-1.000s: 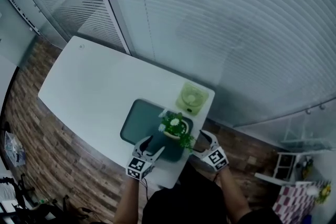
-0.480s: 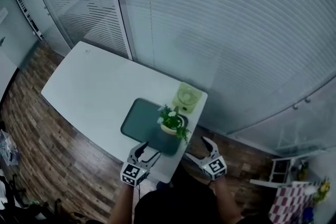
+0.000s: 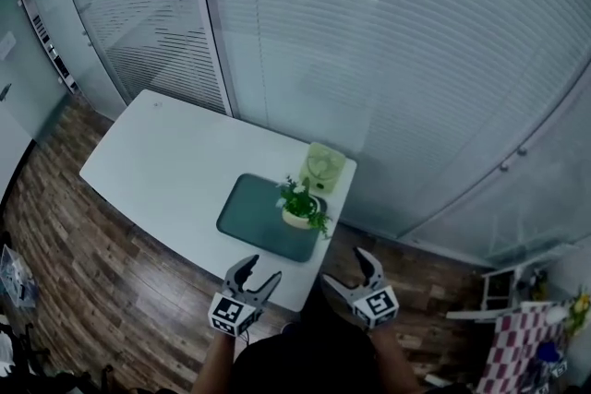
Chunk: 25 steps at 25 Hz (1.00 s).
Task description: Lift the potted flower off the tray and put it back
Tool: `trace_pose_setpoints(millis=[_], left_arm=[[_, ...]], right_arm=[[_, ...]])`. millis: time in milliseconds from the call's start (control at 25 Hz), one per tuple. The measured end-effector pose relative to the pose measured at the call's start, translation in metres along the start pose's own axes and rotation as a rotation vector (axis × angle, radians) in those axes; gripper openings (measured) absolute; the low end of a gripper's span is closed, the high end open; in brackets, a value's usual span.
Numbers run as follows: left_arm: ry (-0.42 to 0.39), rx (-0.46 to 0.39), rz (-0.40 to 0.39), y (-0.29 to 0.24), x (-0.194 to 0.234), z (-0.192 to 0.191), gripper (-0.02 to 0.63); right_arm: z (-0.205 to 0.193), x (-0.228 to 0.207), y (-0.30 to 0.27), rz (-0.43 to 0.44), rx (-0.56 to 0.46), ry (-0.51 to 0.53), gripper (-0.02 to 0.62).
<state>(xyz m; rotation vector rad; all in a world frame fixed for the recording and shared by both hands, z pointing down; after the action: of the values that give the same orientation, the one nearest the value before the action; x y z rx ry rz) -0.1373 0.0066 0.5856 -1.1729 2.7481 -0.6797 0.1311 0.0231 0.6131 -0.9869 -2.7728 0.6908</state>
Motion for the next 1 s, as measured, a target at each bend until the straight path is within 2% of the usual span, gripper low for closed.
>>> trace_pose_setpoints(millis=[160, 360, 480, 680, 880, 1000], left_arm=[[-0.024, -0.027, -0.003, 0.015, -0.01, 0.002, 0.278], [-0.003, -0.072, 0.002, 0.037, -0.014, 0.015, 0.278], [-0.022, -0.108, 0.005, 0.048, -0.013, 0.017, 0.278], [0.028, -0.143, -0.021, 0.069, -0.035, 0.018, 0.278], [0.039, -0.153, -0.052, 0.081, -0.055, 0.017, 0.278], [0.012, -0.16, -0.057, 0.086, -0.063, 0.018, 0.278]], right_arm=[[0.004, 0.012, 0.015, -0.02, 0.0, -0.005, 0.387], [0.02, 0.026, 0.027, -0.01, -0.054, 0.021, 0.387], [0.032, 0.033, 0.033, -0.011, -0.082, 0.034, 0.387], [0.035, 0.054, 0.045, -0.012, -0.062, 0.086, 0.387], [0.041, 0.068, 0.063, -0.029, -0.057, 0.117, 0.387], [0.045, 0.075, 0.073, -0.043, -0.06, 0.126, 0.387]])
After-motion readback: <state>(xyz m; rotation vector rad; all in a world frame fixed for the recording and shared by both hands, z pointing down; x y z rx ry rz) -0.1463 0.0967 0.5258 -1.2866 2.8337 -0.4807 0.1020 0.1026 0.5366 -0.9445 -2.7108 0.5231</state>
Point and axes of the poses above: the fingertips, and each gripper's own axes: y backward along the fingers, x to its left, z out of its top, the point moved 7 cm from there along y, backward along the fingers, and after that the axes turned 11 degrees about x, right-handed, at the moved point
